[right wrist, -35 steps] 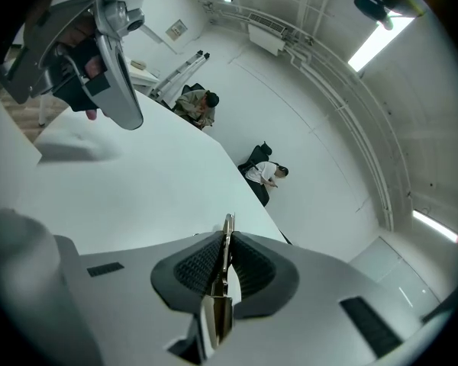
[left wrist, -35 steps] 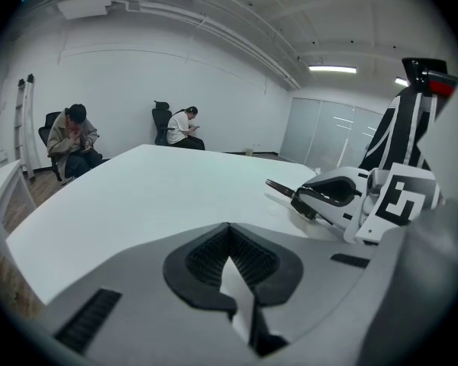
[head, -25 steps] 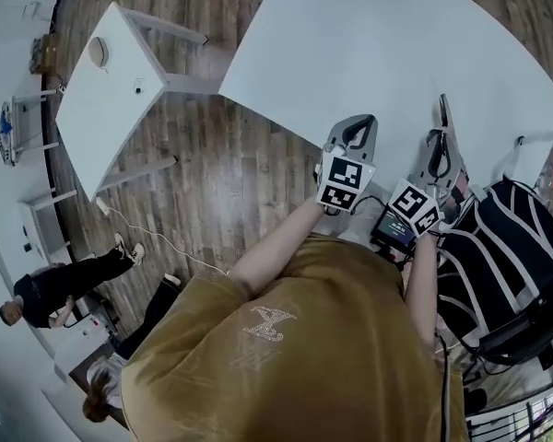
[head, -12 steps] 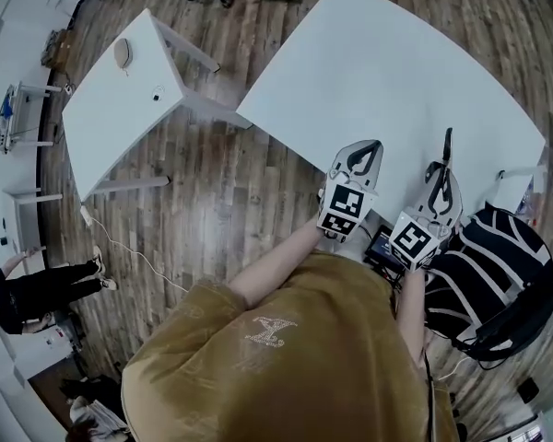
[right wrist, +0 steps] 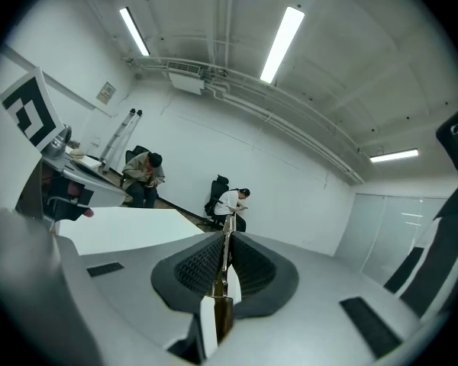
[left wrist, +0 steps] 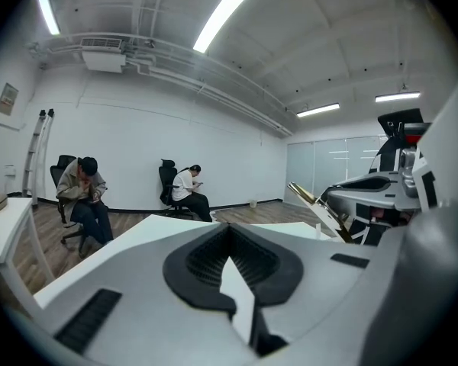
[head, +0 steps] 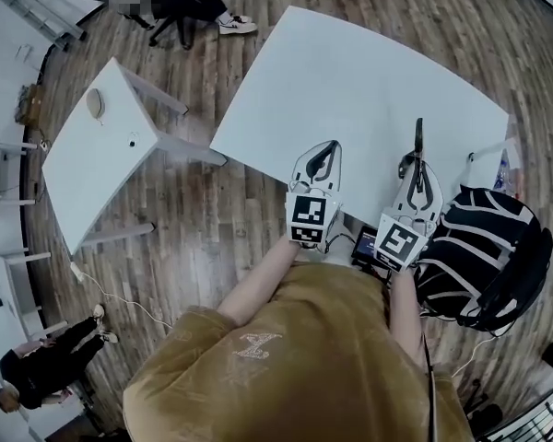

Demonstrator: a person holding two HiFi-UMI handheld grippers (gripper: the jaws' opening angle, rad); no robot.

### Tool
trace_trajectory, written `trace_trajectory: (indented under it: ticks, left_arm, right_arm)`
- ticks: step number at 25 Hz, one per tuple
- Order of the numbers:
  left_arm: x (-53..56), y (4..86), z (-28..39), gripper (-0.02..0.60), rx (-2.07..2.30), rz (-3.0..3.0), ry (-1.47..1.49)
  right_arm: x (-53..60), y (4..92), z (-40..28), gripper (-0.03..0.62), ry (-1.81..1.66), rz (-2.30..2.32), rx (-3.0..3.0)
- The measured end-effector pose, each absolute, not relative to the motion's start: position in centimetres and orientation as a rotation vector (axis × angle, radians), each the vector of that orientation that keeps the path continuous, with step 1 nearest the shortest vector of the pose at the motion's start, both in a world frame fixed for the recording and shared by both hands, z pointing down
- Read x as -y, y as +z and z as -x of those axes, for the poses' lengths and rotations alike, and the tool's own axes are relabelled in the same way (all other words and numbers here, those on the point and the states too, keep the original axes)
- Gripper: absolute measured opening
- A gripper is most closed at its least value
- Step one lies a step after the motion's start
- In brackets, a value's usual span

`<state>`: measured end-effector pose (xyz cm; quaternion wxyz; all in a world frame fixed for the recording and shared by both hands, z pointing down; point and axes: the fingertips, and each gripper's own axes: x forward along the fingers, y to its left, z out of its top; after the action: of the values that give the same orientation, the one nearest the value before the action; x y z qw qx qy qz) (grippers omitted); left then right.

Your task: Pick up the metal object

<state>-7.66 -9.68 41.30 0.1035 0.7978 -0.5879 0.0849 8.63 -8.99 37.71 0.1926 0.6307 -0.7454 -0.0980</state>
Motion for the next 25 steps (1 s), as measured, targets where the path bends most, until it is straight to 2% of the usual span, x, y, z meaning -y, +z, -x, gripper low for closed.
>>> trace_trajectory:
  ticks: [16, 25]
  left_arm:
    - [10.5, 34.2, 5.5, 0.002, 1.766, -2.504, 0.115]
    - [10.2, 33.2, 4.8, 0.002, 1.758, -2.529, 0.095]
  right_arm:
    - [7.9, 33.4, -11.4, 0.041, 0.001, -1.998, 2.29]
    - [7.5, 32.3, -12.2, 0.041, 0.07, -2.057, 2.33]
